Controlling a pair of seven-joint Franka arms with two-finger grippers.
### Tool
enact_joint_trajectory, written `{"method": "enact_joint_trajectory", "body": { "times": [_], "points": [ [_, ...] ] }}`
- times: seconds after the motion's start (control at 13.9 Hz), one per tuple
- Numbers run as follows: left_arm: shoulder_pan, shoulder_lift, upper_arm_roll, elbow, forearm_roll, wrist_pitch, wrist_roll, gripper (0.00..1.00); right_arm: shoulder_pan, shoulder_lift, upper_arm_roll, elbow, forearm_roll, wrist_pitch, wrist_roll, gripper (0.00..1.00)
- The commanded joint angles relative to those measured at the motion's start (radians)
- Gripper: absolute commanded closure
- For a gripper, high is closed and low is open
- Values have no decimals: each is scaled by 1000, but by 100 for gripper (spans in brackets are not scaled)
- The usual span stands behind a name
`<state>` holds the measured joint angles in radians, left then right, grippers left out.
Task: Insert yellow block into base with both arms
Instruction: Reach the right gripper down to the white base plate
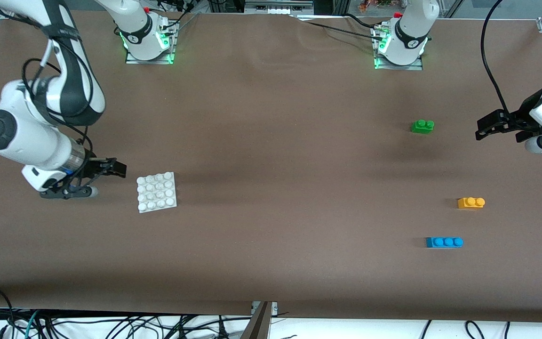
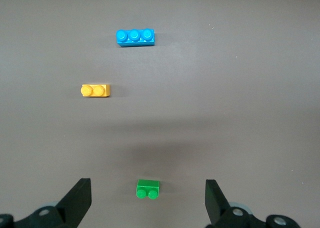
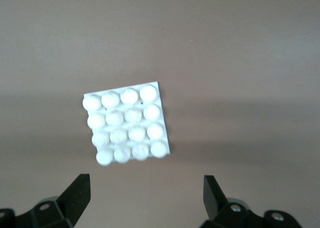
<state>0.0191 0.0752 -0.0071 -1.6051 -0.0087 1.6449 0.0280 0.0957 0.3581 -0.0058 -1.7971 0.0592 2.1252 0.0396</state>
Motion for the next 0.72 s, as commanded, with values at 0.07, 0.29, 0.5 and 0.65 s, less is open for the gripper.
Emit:
{"method": "enact_joint_trajectory", "body": {
  "times": [0.07, 0.29, 0.5, 0.65],
  "points": [
    [5, 12, -5, 30, 9, -22, 6, 0, 1, 74, 10, -76, 37, 217, 11, 0],
    [5, 12, -5, 30, 9, -23, 6, 0, 9, 105, 15, -175, 39, 425, 13, 0],
    [5, 12, -5, 30, 10, -23, 7, 0, 9, 137, 15, -182, 48, 473, 13, 0],
    [5, 12, -5, 30, 12, -25, 7, 0, 9, 159, 20, -182, 91, 498, 2, 0]
  ]
}}
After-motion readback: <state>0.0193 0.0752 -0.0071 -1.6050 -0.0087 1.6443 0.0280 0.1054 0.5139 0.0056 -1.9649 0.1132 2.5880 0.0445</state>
